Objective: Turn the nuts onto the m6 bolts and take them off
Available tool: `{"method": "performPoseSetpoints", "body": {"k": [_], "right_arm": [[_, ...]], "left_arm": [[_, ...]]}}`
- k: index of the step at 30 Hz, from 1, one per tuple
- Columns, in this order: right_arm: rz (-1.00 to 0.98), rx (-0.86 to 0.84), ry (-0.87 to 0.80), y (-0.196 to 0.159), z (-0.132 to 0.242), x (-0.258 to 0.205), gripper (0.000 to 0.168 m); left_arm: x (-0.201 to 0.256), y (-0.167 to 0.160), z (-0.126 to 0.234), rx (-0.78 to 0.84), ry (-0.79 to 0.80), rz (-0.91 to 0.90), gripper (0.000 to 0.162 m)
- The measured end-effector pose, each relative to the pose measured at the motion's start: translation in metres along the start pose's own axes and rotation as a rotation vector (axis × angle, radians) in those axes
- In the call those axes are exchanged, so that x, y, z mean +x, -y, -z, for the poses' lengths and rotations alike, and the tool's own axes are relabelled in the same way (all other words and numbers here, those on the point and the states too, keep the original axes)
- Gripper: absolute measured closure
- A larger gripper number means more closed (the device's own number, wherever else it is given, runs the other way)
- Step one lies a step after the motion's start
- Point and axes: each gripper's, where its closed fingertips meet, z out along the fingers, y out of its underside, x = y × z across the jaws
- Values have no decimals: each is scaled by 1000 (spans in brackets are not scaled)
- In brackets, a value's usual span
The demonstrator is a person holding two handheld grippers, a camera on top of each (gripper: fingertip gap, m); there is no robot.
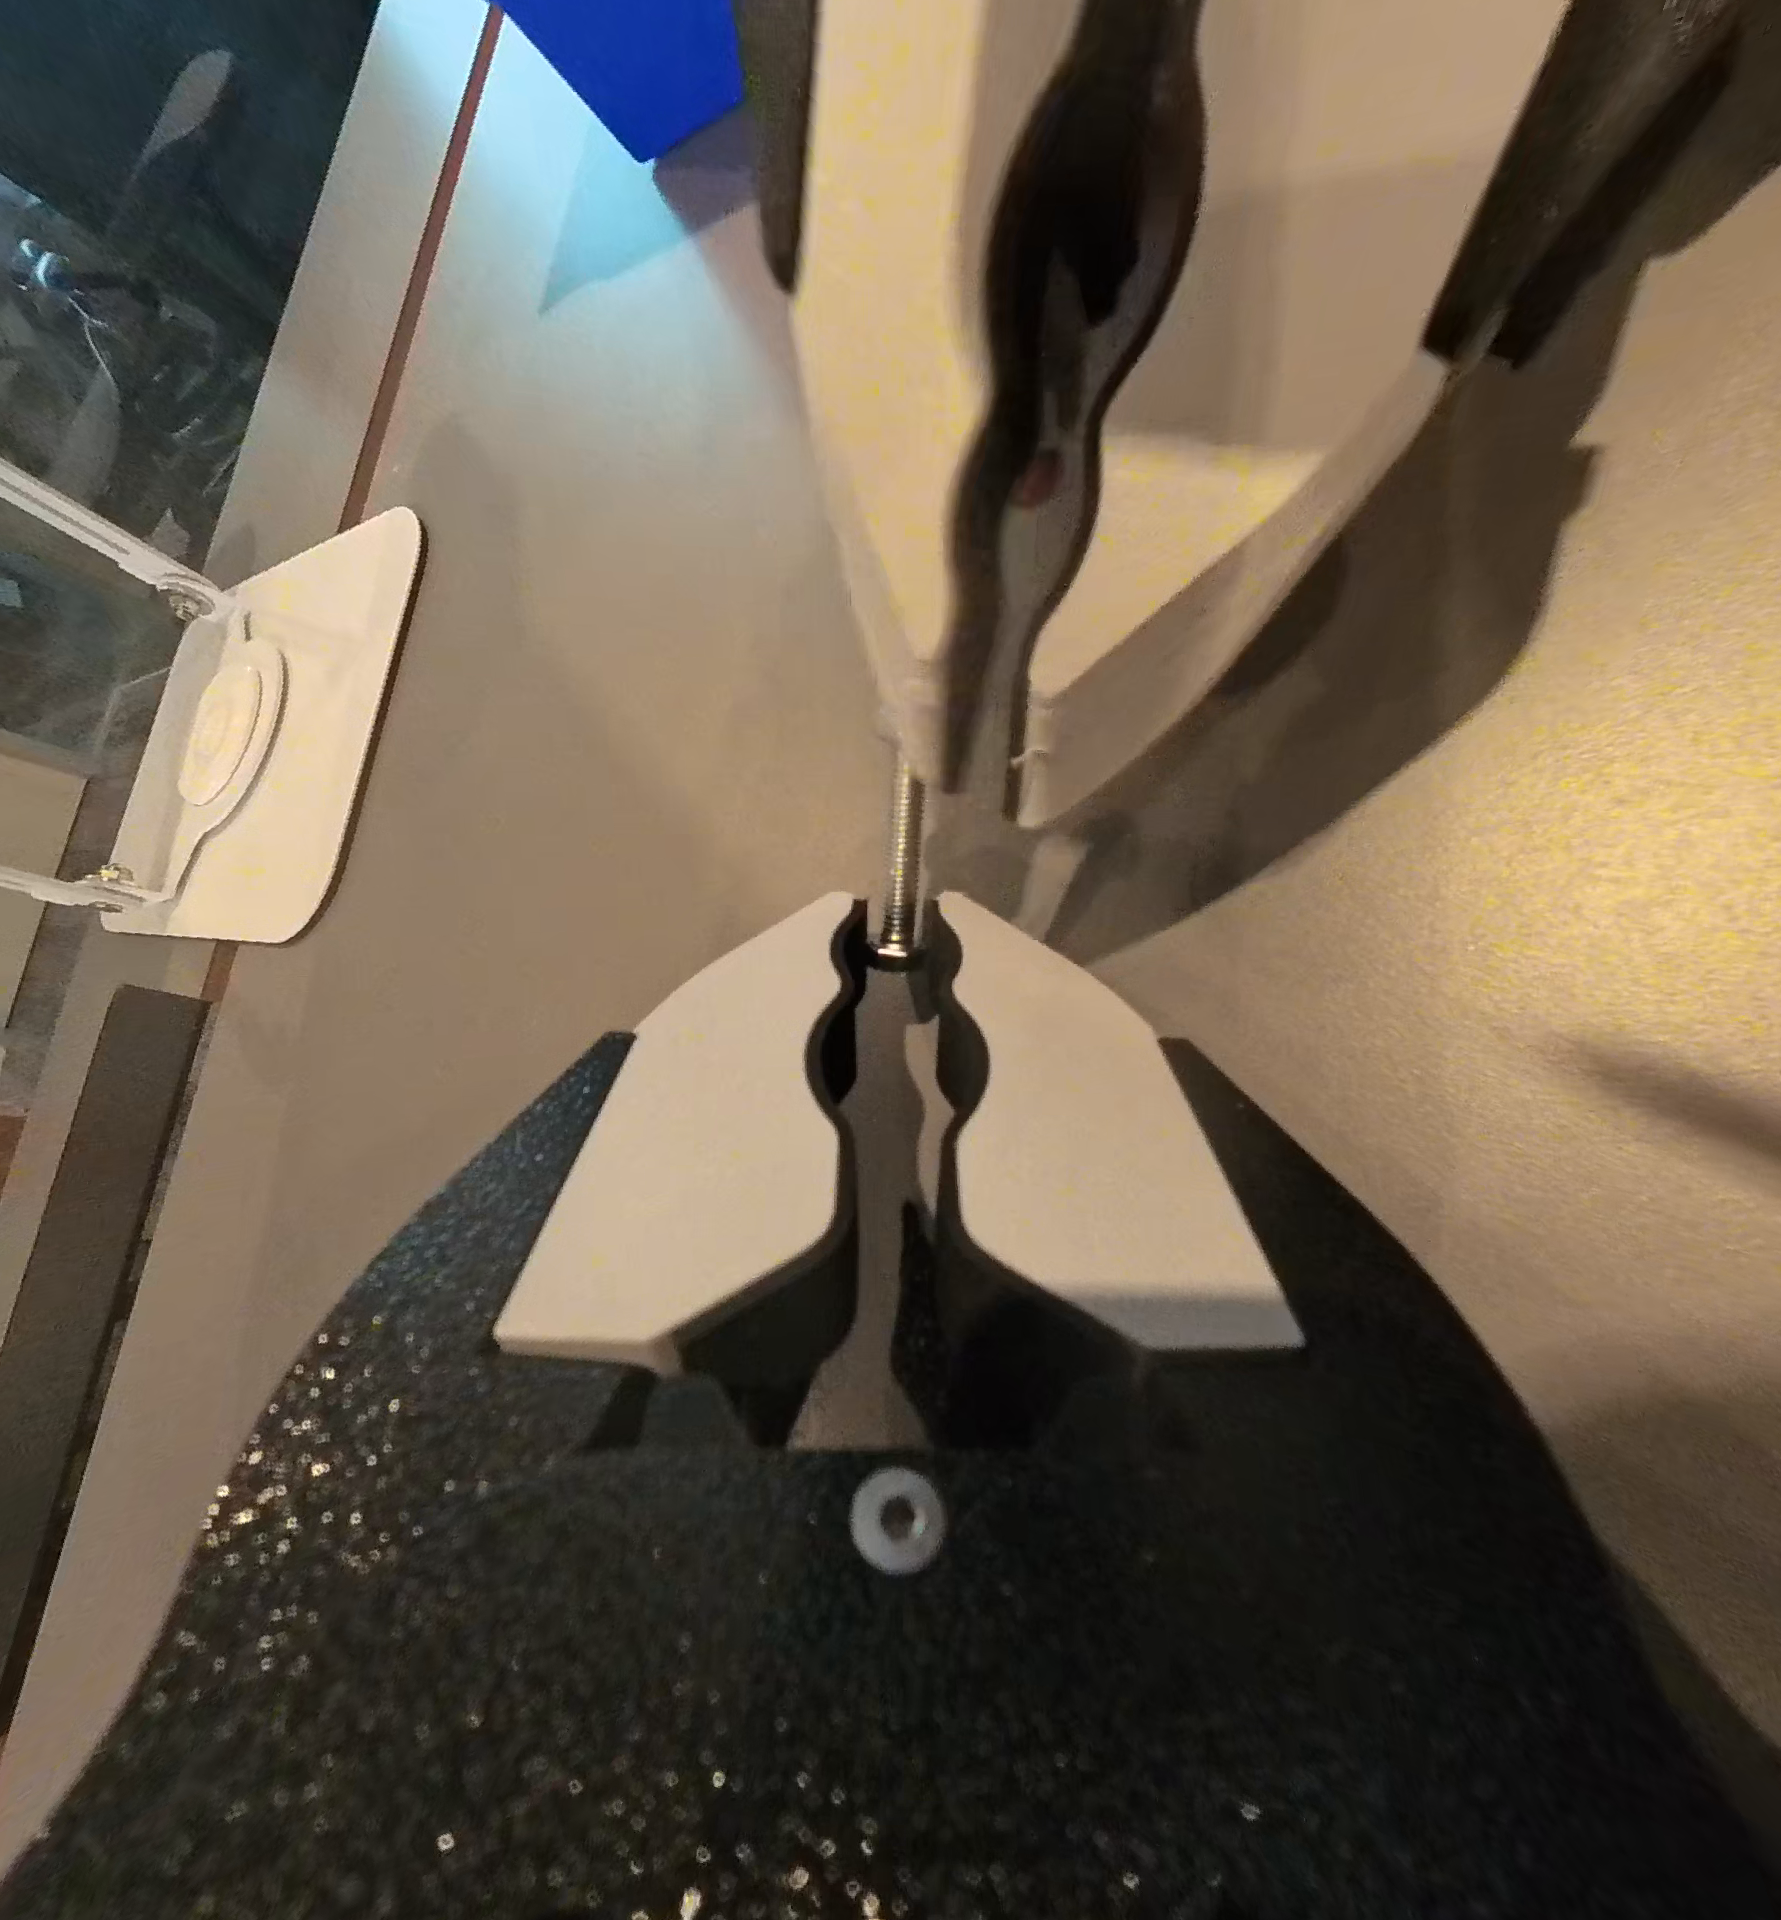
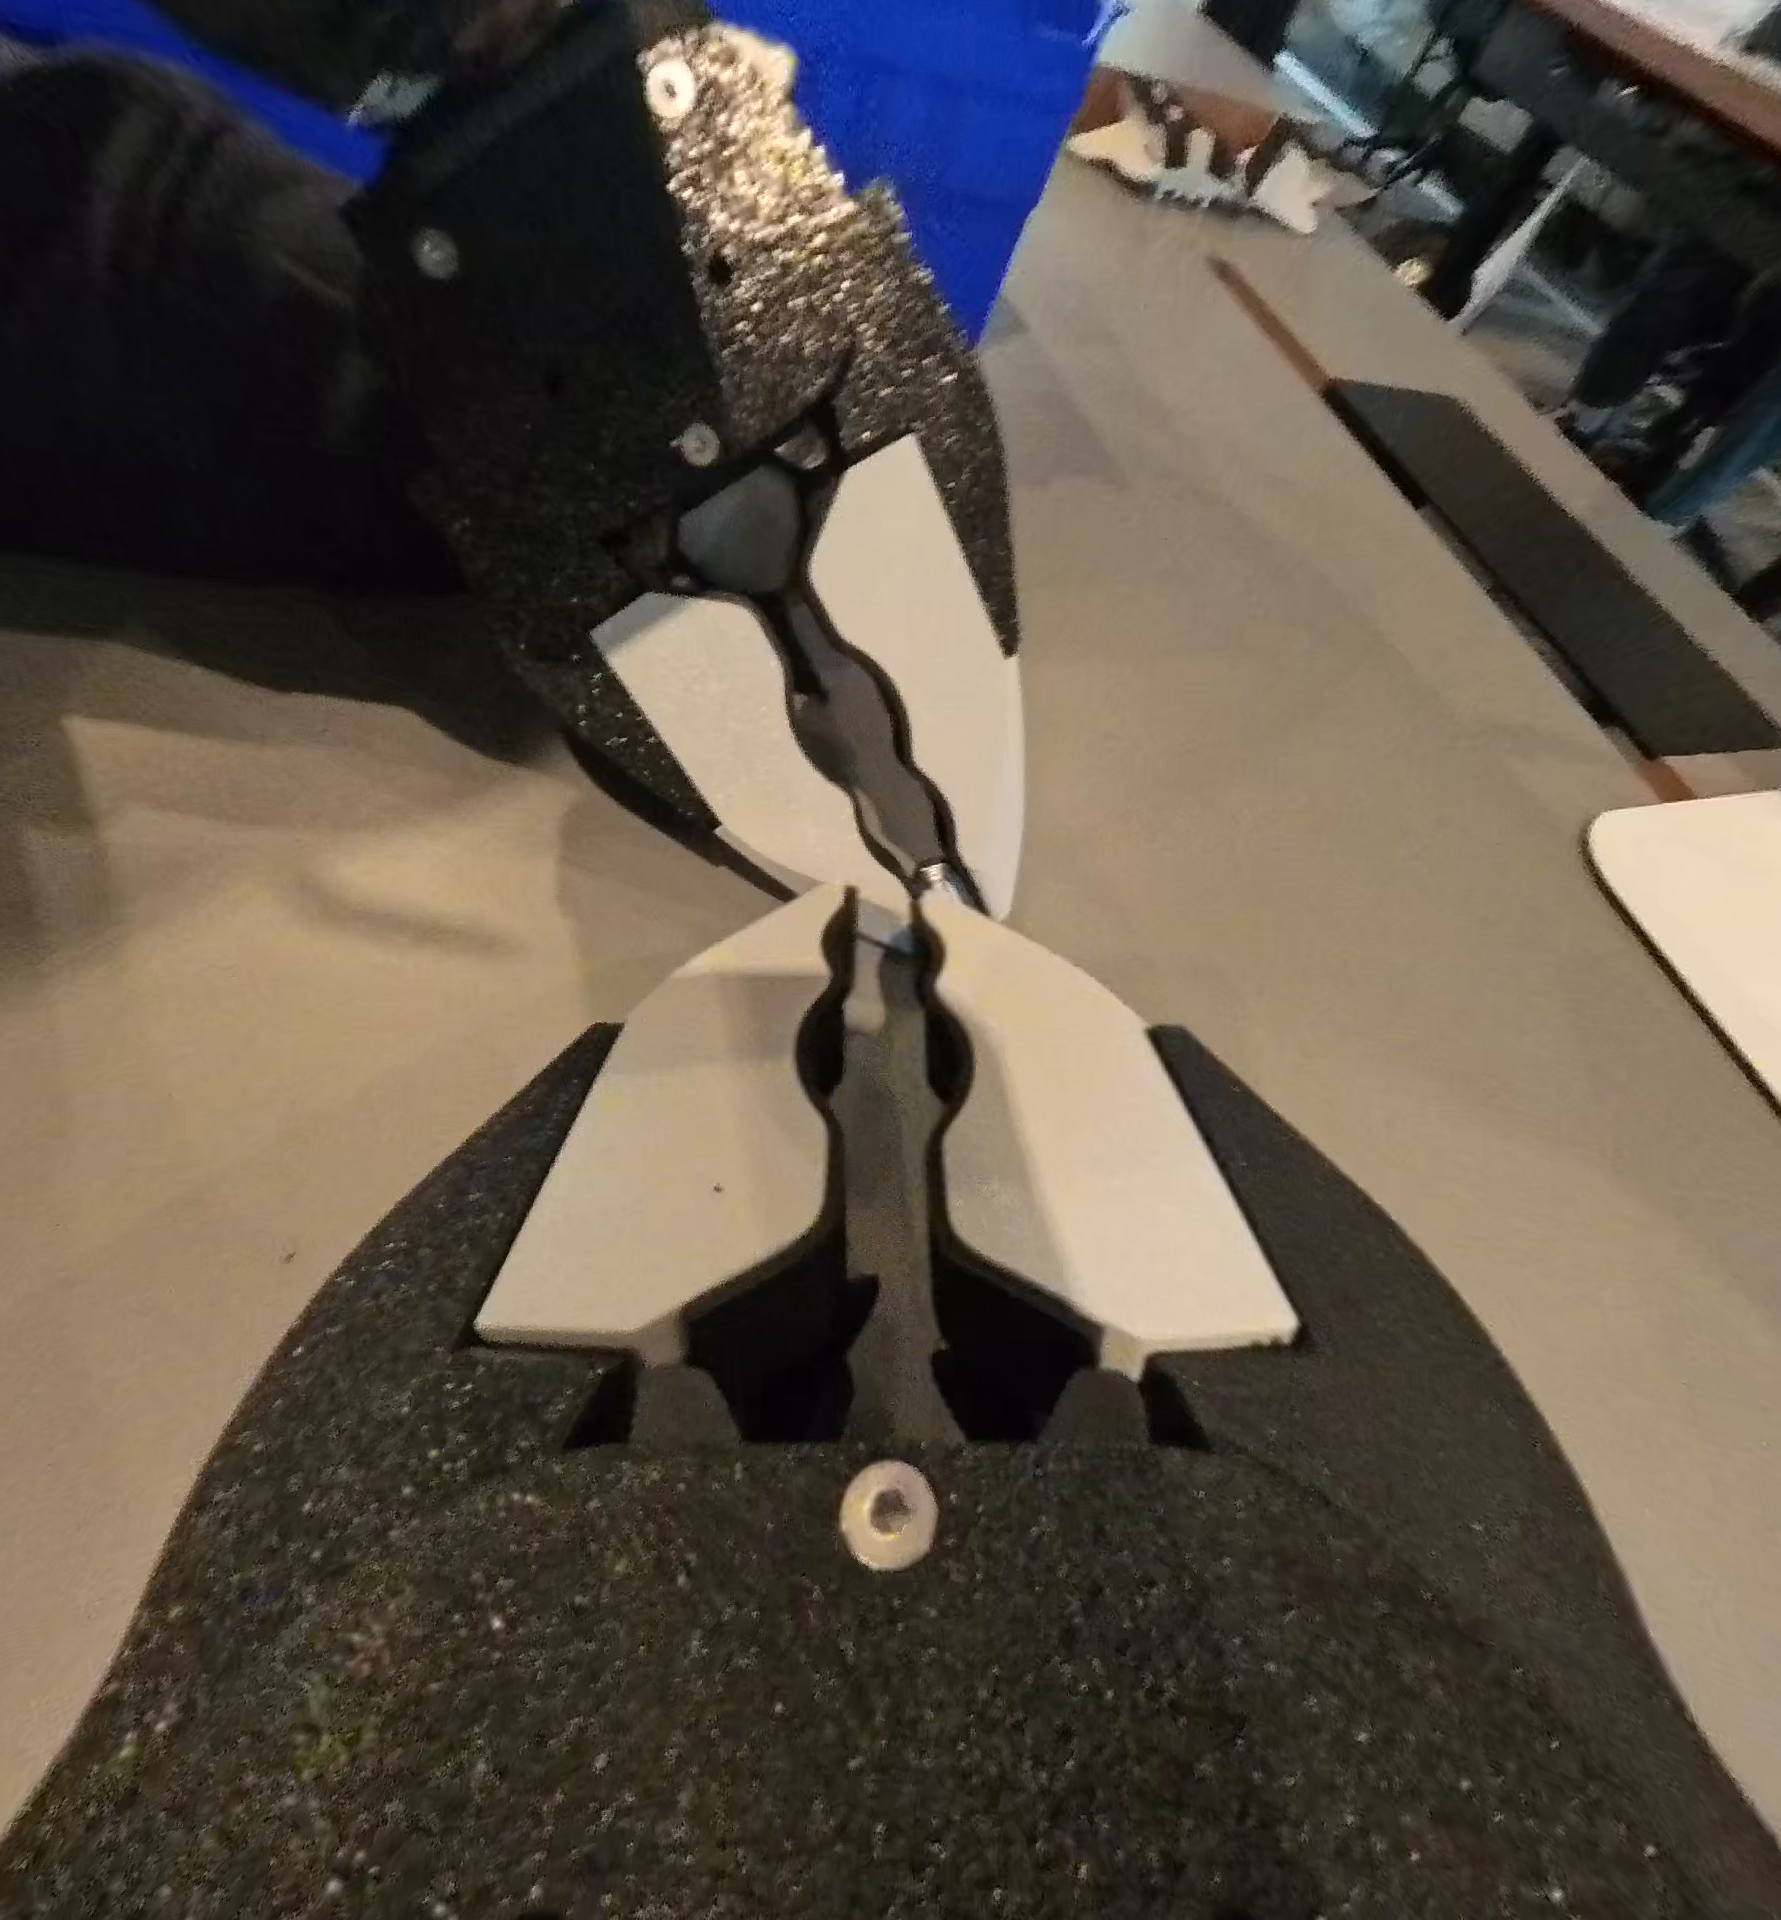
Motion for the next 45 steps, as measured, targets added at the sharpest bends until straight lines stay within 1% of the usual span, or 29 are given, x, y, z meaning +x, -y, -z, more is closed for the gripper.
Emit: {"method": "performPoseSetpoints", "body": {"k": [1,3,4,6,8,9,10,11,12,14,16,18,21,22,24,26,27,29,31,33,34,35,36,38,39,42,45], "right_arm": [[-2,8,-26,1,0,4,149],[1,-8,-49,-1,-1,6,136],[6,-24,-51,-3,-3,6,134],[20,-50,-53,-6,-5,5,131],[30,-66,-46,-7,-6,4,133],[31,-75,-22,-9,-6,0,141],[30,-82,27,-10,-6,-6,158],[27,-77,53,-9,-5,-9,167],[23,-62,45,-8,-4,-8,167],[10,-25,17,-3,-1,-3,161],[0,-8,-24,-1,0,3,147],[-2,-28,-41,-4,-2,6,136],[14,-61,-51,-7,-5,5,132],[19,-66,-40,-8,-5,4,136],[20,-59,32,-7,-4,-6,167],[3,-34,30,-4,-1,-4,168],[-7,-19,12,-3,0,-1,163],[-15,-2,-33,-1,1,6,148],[-20,-21,-52,-3,-1,9,136],[-10,-51,-52,-7,-3,8,132],[1,-61,-42,-8,-4,6,135],[9,-65,-12,-8,-4,1,149],[16,-60,31,-8,-3,-5,168],[3,-35,24,-5,-1,-3,168],[-6,-24,10,-4,0,-1,164],[-7,-16,-53,-3,1,8,141],[4,-56,-63,-8,-3,9,130]], "left_arm": [[0,0,0,0,0,0,152],[0,0,0,0,0,0,152],[0,0,0,0,0,0,152],[0,0,0,0,0,1,152],[0,0,0,0,-1,1,152],[0,0,0,0,-1,1,152],[0,0,0,0,0,1,152],[-1,0,0,0,0,2,152],[0,0,0,0,-1,3,152],[-1,0,0,0,-1,2,152],[-1,0,0,0,-1,2,152],[-1,0,0,0,-1,3,152],[-1,0,0,0,-1,2,152],[-1,0,0,0,-1,2,152],[-1,0,0,0,0,2,152],[-1,0,1,1,-1,5,152],[-1,0,1,1,-1,5,152],[-1,0,0,1,-2,5,152],[-1,0,0,1,-2,5,152],[-1,0,1,0,-1,4,152],[-1,0,1,0,-1,3,152],[-1,0,1,-1,-1,2,152],[-1,0,1,-1,0,2,152],[-1,0,1,0,-1,4,152],[-1,0,1,0,-1,4,152],[-1,0,1,0,-2,4,152],[-1,0,1,0,-2,5,152]]}}
